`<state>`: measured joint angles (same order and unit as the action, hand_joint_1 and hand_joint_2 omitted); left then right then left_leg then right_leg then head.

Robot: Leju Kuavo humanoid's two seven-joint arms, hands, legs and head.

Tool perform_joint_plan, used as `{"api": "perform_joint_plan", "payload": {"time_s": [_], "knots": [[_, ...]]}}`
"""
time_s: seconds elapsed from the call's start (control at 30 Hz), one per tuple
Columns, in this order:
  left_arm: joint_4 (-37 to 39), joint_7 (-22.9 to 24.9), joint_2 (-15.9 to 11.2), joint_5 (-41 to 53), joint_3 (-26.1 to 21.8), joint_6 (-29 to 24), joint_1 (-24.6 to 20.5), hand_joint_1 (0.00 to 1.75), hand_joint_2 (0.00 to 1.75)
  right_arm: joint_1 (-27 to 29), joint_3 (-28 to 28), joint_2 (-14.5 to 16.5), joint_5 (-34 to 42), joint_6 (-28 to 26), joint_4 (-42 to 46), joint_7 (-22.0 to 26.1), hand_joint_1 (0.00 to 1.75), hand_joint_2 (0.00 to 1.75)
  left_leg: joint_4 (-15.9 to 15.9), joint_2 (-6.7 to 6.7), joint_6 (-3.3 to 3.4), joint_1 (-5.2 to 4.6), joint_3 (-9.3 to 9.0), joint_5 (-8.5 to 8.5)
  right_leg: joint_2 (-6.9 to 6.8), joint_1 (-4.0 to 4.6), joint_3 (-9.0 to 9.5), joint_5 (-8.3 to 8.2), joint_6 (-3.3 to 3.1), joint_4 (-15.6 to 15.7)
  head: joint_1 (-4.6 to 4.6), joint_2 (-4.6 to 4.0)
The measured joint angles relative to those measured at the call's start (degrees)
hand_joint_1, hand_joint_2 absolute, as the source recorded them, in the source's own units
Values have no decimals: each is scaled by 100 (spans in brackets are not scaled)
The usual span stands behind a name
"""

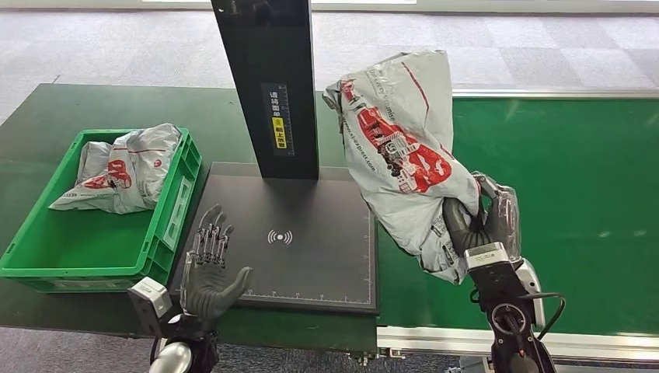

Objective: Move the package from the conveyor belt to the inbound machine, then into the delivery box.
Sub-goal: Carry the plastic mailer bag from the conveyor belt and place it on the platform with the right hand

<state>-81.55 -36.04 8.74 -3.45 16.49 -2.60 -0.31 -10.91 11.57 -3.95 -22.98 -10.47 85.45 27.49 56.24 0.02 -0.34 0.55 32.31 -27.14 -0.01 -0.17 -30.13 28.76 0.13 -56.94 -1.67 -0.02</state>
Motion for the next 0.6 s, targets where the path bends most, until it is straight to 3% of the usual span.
{"api": "perform_joint_plan", "payload": {"time_s": [0.23, 0.37, 0.6], "knots": [[-33, -52, 0, 7, -11, 10, -47, 0, 175, 3, 230, 68, 77, 97, 84, 78, 175, 175, -1, -1, 0, 1, 1, -1, 0, 3, -1, 0, -1, 0, -1, 0], [-35, -90, 3, 7, -53, -19, -180, 0, 175, -79, 593, 395, 84, 338, -18, -24, 175, 175, -3, 2, -1, 7, 0, 0, 3, 12, -2, -1, -3, -5, -2, 0], [-164, 5, 8, 49, -368, -176, -291, 0, 175, -589, 1181, 987, 284, 767, -915, -644, 175, 175, -3, 3, -8, 13, -1, 5, 2, 17, -3, -1, -5, -9, -1, 0]]}}
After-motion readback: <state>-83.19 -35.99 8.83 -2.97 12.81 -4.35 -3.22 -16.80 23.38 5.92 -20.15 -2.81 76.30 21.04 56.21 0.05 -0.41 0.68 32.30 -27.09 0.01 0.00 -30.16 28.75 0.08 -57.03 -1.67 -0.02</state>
